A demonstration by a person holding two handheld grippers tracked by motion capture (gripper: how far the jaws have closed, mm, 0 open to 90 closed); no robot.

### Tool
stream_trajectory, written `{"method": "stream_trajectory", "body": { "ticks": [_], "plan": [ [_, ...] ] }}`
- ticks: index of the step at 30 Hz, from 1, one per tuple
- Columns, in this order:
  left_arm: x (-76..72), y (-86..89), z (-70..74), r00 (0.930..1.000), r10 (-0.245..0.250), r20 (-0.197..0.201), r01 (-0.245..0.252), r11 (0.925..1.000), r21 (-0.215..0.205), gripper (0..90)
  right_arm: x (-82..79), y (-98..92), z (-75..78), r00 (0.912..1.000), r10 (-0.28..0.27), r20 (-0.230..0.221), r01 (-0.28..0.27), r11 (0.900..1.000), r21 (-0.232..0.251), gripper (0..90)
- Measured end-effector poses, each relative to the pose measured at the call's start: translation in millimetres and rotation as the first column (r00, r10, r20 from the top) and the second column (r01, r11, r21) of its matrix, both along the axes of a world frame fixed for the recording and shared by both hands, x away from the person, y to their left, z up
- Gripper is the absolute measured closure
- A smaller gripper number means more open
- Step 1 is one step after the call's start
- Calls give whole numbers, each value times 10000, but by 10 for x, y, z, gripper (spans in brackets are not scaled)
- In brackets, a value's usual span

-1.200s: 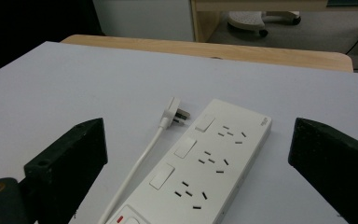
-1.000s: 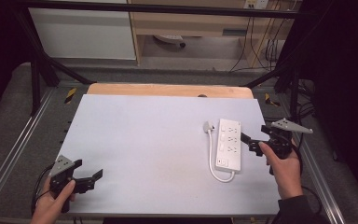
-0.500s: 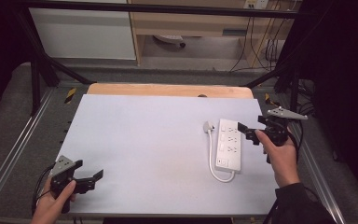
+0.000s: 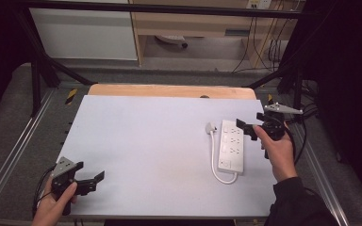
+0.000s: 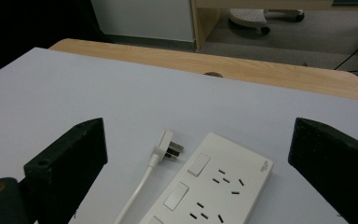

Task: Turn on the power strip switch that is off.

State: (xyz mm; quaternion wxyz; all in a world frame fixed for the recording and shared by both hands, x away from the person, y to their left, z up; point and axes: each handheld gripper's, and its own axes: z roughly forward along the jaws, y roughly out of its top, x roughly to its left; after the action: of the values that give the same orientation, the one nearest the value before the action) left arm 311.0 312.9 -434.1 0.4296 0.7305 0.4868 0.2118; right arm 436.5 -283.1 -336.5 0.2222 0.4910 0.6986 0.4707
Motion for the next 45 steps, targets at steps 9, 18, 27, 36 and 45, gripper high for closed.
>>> {"method": "stream_trajectory", "body": {
  "ticks": [9,18,27,36,45],
  "plan": [
    [-1,-2,-9,10000,-28,-63,29,10000,74,64,93,47,-36,10000,-27,-68,28,9999,158,74],
    [3,-11,-8,10000,-82,-58,82,10000,46,64,207,31,-96,9996,-235,-138,238,9993,281,247],
    [-4,-10,-1,9999,-93,-41,93,10000,29,64,317,107,-170,9987,-505,-96,507,9985,209,464],
    [6,-17,-10,9999,-134,-93,135,9999,54,64,414,205,-236,9986,-508,-177,505,9986,-149,604],
    [-4,-27,-6,9998,-174,-111,174,9998,41,64,489,250,-304,9980,-570,-266,564,9982,-217,672]
  ]
}}
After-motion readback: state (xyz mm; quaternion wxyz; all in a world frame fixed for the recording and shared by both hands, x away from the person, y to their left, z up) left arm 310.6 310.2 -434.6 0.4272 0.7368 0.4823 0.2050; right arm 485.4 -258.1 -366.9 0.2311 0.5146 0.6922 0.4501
